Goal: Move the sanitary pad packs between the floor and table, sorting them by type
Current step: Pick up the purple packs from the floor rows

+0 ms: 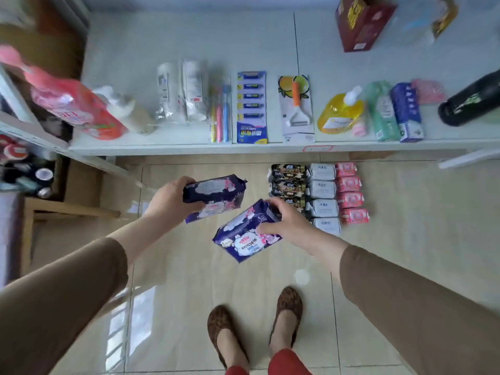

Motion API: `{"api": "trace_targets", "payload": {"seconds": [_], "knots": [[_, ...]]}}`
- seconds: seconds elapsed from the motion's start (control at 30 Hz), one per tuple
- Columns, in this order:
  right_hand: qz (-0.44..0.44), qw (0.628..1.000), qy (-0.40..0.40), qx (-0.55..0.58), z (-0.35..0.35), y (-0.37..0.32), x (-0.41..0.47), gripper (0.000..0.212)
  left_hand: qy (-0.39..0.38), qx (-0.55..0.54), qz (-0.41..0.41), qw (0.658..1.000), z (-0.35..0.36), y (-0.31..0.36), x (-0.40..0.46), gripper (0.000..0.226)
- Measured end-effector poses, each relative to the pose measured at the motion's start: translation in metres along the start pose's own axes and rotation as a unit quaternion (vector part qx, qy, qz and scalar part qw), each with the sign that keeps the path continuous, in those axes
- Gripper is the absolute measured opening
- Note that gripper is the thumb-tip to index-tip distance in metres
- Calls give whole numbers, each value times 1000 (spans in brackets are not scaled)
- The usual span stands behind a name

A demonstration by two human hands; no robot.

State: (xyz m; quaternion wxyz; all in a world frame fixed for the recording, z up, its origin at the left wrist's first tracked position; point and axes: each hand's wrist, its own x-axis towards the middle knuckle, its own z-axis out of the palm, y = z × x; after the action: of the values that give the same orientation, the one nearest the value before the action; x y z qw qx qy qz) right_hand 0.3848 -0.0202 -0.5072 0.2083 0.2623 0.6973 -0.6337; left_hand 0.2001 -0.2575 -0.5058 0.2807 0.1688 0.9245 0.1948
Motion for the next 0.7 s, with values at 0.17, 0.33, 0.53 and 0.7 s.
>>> {"api": "trace_targets", "payload": {"seconds": [0.17, 0.33, 0.53, 0.7], "knots": [[-19, 1000, -7, 22, -33, -138, -118, 52, 16, -29, 50, 998, -140, 76, -92, 57], [-76, 996, 13, 35, -58, -268, -202, 55, 69, -22, 126, 989, -273, 145, -154, 56], [-147, 989, 16, 9, -76, -376, -251, 53, 134, -23, 196, 971, -386, 204, -180, 50], [-200, 977, 66, 25, -102, -427, -252, 45, 173, -9, 246, 954, -442, 251, -155, 45]]}}
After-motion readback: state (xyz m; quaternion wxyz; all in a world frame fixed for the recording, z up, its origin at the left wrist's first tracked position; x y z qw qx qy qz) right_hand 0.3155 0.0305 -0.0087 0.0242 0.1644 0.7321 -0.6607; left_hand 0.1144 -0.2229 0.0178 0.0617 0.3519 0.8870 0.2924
